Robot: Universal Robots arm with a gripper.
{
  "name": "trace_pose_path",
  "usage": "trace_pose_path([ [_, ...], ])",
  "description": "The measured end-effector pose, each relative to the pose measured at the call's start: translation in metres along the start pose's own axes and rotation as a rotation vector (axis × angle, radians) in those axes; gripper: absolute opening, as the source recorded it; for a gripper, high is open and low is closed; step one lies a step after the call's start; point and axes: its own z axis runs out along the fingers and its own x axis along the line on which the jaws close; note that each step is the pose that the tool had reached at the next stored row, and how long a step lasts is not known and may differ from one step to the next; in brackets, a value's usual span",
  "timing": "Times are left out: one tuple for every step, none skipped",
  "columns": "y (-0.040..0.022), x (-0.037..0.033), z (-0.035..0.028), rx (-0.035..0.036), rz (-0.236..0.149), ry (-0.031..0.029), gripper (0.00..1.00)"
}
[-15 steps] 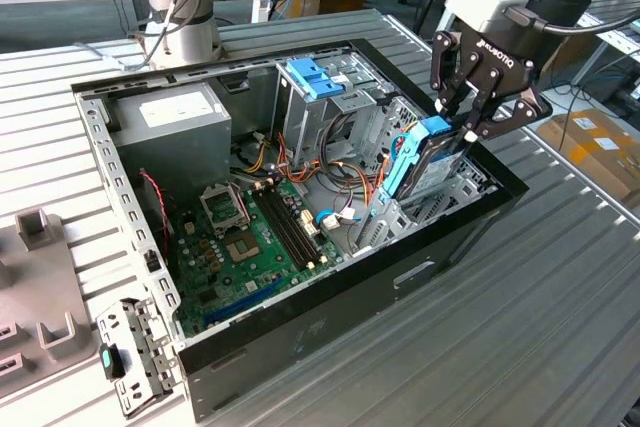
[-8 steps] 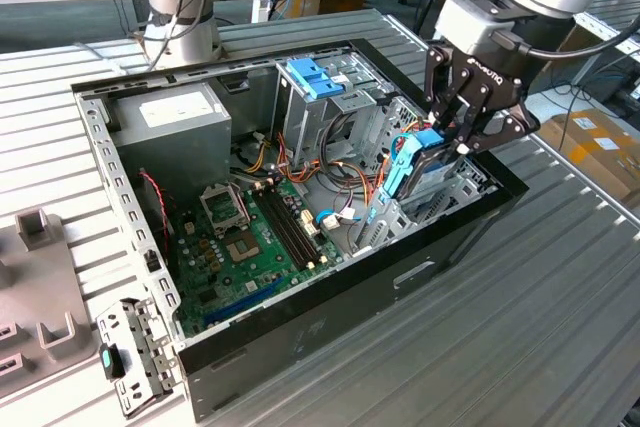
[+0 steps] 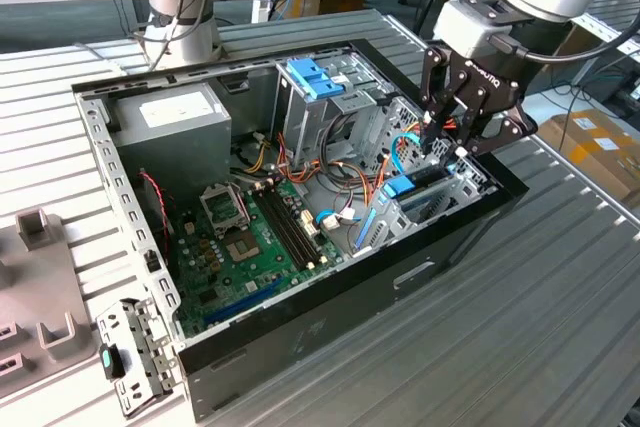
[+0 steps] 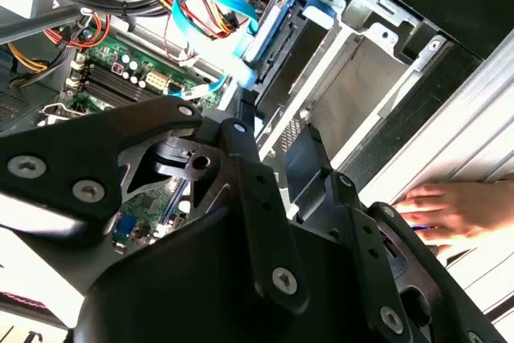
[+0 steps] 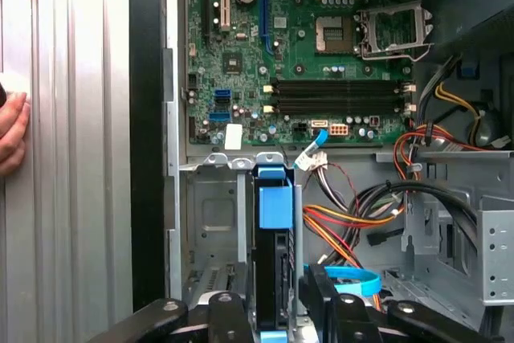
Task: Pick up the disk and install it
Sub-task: 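Insert the disk into the insertion slot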
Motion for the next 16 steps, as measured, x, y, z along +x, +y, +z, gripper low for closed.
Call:
trace_pose_path([
  [0.0000, 0.0000, 0.0000, 0.0000, 0.000, 0.0001, 0.43],
  [0.0000, 0.0000, 0.0000, 0.0000, 0.000, 0.0000, 0.43],
  [0.0000, 0.0000, 0.0005, 0.0000, 0.000, -0.0002, 0.43],
  [0.0000, 0.0000, 0.0011, 0.0001, 0.000, -0.0003, 0.43],
  [0.0018, -0.0001, 0.0017, 0.0001, 0.000, 0.0011, 0.43],
  [0.0047, 0.0000, 0.0033, 0.0016, 0.000, 0.0031, 0.43],
  [0.0062, 0.0000, 0.0044, 0.0029, 0.000, 0.0035, 0.43],
  [0.0072, 0.0001, 0.0056, 0.0052, 0.000, 0.0037, 0.43],
  [0.0083, 0.0001, 0.0073, 0.0086, 0.000, 0.0039, 0.43],
  [0.0086, 0.0001, 0.0100, 0.0111, 0.000, 0.0037, 0.43],
  [0.0085, 0.0002, 0.0121, 0.0123, 0.000, 0.0037, 0.43],
  [0.0085, 0.0002, 0.0133, 0.0129, 0.000, 0.0037, 0.43],
  [0.0085, 0.0002, 0.0156, 0.0137, 0.000, 0.0037, 0.43],
  [0.0085, 0.0000, 0.0169, 0.0140, 0.000, 0.0038, 0.43],
  [0.0085, -0.0003, 0.0179, 0.0142, 0.000, 0.0038, 0.43],
  [0.0085, -0.0003, 0.0179, 0.0142, 0.000, 0.0039, 0.43],
])
